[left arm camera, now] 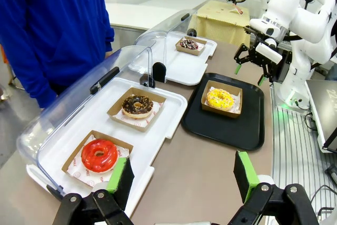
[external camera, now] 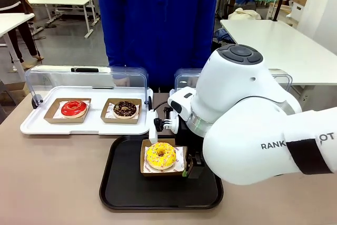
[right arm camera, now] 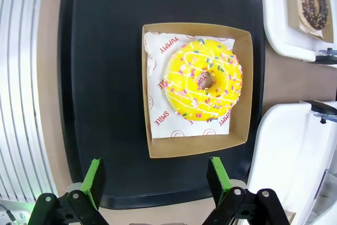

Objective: Move the third donut from the left to the tray.
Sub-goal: Pick up the Paper togo box containing the Donut indicated by the person and place it on the Handle tray.

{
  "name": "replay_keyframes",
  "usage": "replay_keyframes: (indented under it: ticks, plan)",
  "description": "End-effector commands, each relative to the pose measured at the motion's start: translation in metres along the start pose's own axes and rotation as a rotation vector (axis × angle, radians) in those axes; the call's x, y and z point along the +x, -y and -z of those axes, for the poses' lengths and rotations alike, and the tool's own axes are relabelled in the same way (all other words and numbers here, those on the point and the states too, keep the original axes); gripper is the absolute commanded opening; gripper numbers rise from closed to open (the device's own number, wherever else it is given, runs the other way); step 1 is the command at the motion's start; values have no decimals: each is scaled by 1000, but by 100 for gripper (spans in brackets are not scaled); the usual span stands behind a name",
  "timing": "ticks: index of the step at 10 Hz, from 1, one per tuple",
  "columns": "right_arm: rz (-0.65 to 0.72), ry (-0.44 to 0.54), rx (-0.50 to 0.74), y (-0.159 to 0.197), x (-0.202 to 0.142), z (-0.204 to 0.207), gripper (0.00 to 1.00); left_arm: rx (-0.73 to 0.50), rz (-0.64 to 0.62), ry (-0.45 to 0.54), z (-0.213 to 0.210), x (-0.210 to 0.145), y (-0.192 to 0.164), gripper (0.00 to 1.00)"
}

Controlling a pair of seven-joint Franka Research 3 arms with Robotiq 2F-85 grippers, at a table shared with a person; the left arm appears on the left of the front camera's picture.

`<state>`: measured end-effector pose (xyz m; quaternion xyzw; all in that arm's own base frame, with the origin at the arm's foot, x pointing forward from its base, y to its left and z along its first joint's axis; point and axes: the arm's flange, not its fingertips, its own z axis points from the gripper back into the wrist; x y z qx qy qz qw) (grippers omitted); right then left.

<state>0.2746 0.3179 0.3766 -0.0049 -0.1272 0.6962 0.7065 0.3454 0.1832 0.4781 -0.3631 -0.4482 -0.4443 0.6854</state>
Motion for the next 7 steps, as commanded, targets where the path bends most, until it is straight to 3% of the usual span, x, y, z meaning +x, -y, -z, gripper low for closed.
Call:
replay_keyframes:
  ticks: [1,7]
  plan:
    - [3,1,-14,0,2,2,100,-6,18,15,0,1,1,100]
    - [3,1,-14,0,2,2,100,-6,18,15,0,1,1,100]
